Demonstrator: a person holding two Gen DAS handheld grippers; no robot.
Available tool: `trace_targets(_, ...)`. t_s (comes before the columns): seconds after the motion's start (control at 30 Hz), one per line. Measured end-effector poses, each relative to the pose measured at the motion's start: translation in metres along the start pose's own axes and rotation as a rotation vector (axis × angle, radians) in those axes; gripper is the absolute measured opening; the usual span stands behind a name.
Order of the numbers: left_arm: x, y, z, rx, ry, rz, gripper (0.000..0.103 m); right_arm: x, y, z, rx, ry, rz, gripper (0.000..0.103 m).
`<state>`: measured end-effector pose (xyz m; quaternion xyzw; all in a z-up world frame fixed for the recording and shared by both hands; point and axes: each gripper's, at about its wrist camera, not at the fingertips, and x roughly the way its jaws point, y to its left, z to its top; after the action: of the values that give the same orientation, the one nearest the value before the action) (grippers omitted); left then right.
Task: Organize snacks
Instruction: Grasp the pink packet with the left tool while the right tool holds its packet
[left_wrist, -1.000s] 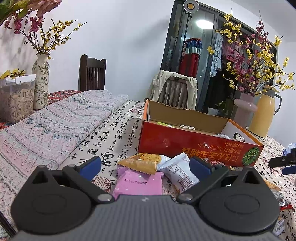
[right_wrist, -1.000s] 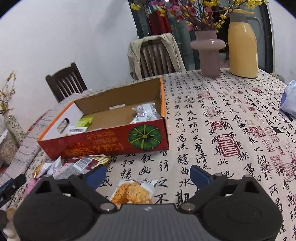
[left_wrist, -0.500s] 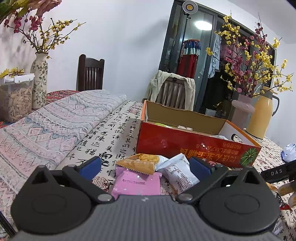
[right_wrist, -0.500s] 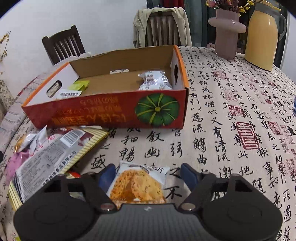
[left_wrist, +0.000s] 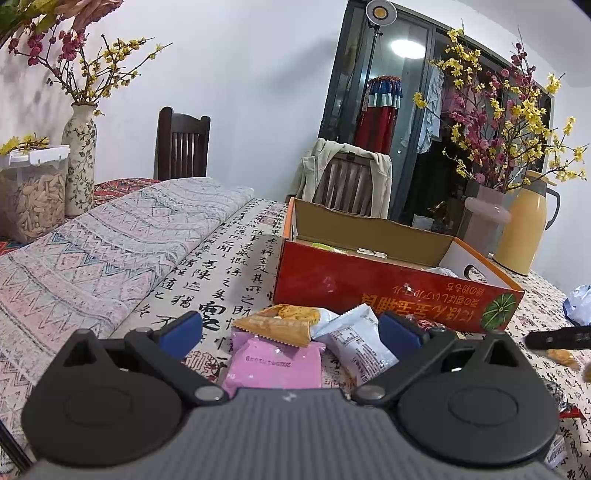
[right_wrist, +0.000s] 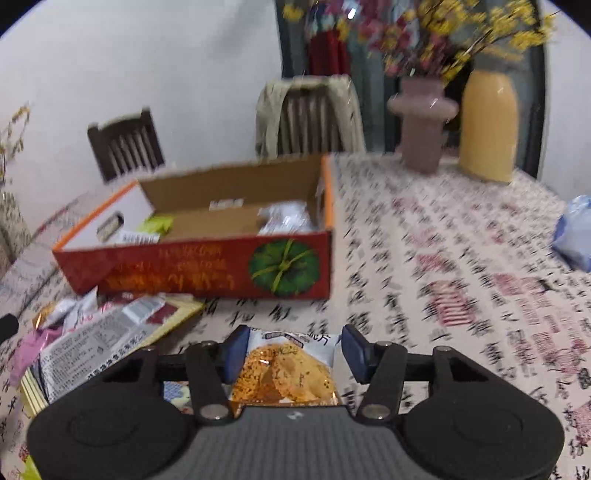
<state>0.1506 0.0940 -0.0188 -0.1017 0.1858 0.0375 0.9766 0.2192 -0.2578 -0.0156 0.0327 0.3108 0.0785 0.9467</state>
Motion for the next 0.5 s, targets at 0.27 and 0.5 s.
trace_targets(0.27,0.002,0.0,0.001,0.003,0.007,0.008,0.103,-0.025,-0.03,-0.037,0.04,-0.147,-0.043,0.054)
trace_targets(0.5,0.003,-0.002,0.001,0.008,0.013,0.029,0.103,-0.024,-0.039,-0.05,0.07,-0.186,-0.034,0.054)
